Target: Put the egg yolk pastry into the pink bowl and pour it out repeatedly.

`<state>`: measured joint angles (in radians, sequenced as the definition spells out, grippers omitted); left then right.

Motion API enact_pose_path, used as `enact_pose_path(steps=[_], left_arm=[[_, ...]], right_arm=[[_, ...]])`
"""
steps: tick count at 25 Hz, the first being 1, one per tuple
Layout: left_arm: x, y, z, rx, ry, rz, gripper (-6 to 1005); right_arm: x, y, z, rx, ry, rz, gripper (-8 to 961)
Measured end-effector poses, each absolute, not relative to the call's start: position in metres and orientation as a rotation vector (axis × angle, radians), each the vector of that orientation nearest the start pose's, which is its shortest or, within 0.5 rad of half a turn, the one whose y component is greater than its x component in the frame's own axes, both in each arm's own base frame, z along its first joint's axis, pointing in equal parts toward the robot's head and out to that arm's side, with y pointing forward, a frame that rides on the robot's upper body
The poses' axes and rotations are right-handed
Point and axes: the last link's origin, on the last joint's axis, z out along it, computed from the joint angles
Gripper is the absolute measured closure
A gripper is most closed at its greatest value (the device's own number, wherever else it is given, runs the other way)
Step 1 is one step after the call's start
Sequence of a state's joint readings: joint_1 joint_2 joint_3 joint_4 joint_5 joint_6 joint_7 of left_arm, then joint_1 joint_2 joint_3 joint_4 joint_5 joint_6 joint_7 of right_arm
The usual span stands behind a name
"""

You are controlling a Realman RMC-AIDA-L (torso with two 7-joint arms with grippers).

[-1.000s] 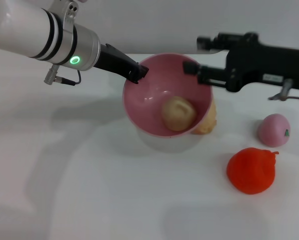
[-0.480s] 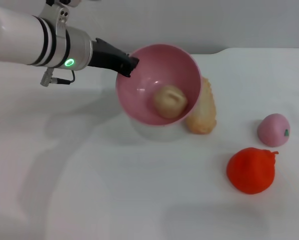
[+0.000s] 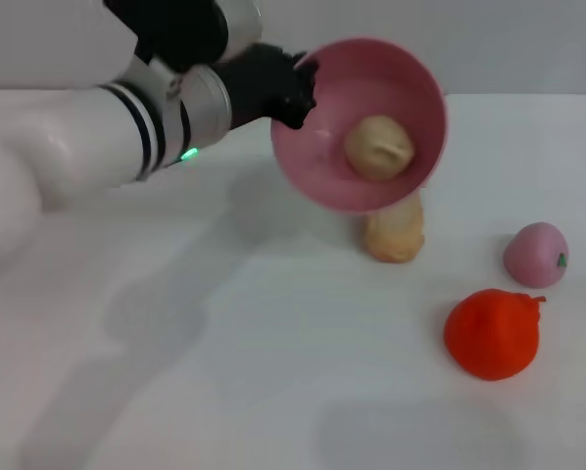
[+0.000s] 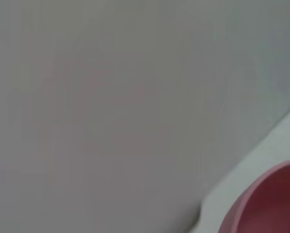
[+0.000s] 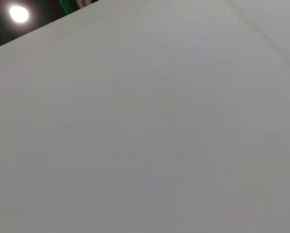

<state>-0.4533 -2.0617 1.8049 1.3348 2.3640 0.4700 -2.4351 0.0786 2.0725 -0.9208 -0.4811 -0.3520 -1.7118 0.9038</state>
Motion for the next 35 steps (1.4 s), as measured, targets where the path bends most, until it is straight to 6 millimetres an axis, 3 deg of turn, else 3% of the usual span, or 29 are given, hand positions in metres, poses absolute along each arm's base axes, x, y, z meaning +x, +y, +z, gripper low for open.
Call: enact_pose_path(steps=[5,13,28,35], left_arm=[[-0.116,0.362,-0.059,-2.167,-0.040,-0.376,956],[-0.115,0.324,-0.081,-1.980,0.329,-0.358,956],[-0.118,0.302,-0.093,-1.797,0.651,-0.230,956],[-0.120,0.301,-0.089,-1.728,0.688,-0.214,956]], right_arm=[[0.346,0.218,0.142,-1.189,0.323,1.388,346],[0.345,0.219,0.142,-1.194,0.349,1.428,346],[0.341,0.225,0.136,-1.224,0.365,1.446,346],[0.340,0.227,0.133,-1.236,0.372,1.453,346]])
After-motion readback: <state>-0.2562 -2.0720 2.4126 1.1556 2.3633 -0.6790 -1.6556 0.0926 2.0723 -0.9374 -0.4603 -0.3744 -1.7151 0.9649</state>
